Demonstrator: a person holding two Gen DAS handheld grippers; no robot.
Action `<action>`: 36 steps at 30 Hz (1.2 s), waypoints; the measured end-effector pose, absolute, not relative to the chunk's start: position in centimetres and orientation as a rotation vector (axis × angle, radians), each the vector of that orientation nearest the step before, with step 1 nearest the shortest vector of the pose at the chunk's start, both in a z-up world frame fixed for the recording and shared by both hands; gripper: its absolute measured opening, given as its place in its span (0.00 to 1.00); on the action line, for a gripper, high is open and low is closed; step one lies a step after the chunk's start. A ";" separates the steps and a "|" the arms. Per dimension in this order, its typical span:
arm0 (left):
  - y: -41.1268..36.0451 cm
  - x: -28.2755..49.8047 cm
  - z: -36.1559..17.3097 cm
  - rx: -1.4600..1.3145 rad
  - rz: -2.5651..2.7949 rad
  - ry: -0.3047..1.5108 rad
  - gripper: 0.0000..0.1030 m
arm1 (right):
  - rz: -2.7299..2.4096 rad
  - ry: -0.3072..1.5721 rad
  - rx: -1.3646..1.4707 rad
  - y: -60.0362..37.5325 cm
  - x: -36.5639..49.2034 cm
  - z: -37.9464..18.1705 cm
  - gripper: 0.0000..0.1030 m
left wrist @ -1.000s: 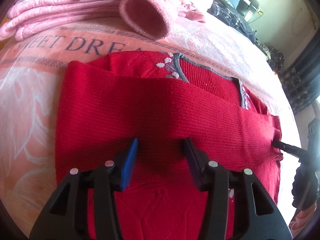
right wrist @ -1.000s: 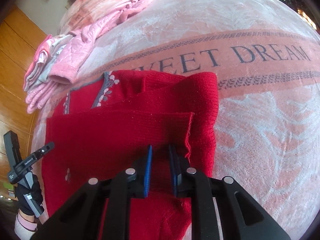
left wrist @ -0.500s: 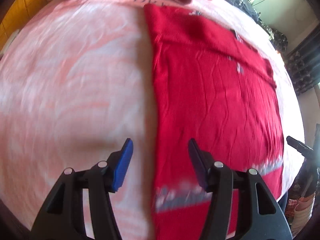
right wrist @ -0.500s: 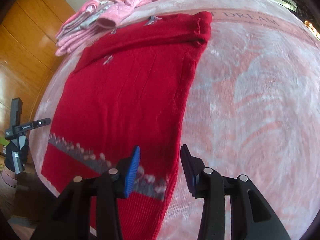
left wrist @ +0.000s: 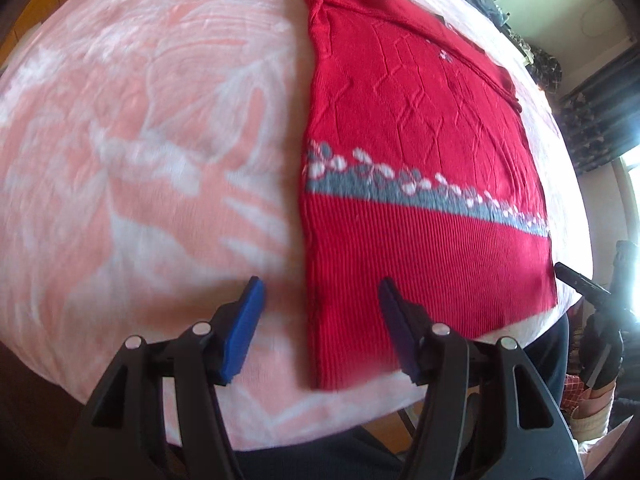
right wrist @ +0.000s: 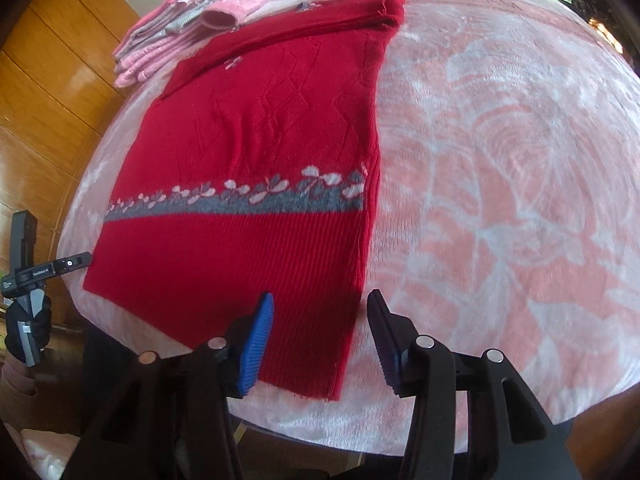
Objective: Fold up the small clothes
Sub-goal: 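Release and move both tools to the sweater hem, then grasp the hem with both tools and lift it toward the collar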
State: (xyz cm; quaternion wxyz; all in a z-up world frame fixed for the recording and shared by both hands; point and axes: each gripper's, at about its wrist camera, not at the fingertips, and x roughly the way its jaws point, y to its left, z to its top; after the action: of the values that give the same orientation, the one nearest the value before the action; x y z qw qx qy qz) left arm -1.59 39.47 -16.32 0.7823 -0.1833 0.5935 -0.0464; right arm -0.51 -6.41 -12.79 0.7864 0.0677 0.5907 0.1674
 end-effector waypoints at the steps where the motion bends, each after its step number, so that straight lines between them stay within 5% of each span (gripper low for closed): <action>1: 39.4 -2.1 -16.4 -0.394 -0.103 1.281 0.59 | 0.361 1.281 0.151 -6.5 -0.9 -13.0 0.50; 10: 38.7 -3.5 -16.8 -0.426 -0.122 1.276 0.70 | 0.381 1.293 0.188 -6.7 -2.5 -13.5 0.52; 25: 38.3 -2.0 -17.9 -0.498 -0.145 1.288 0.70 | 0.408 1.325 0.277 -7.2 -0.8 -15.1 0.44; 31: 38.1 -2.5 -17.6 -0.389 -0.064 1.301 0.35 | 0.447 1.338 0.257 -6.9 -1.2 -14.9 0.07; 33: 38.0 -2.6 -17.5 -0.365 -0.051 1.308 0.28 | 0.459 1.336 0.246 -6.7 -1.4 -14.9 0.05; 36: 37.4 -2.6 -17.2 -0.377 -0.065 1.319 0.04 | 0.482 1.328 0.239 -6.4 -1.6 -14.4 0.04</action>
State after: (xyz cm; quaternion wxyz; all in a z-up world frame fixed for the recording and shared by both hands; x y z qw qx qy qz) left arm -2.60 37.40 -17.25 0.7734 -0.1741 0.6087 -0.0301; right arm -1.59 -6.36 -14.45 0.7542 0.1097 0.6086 0.2209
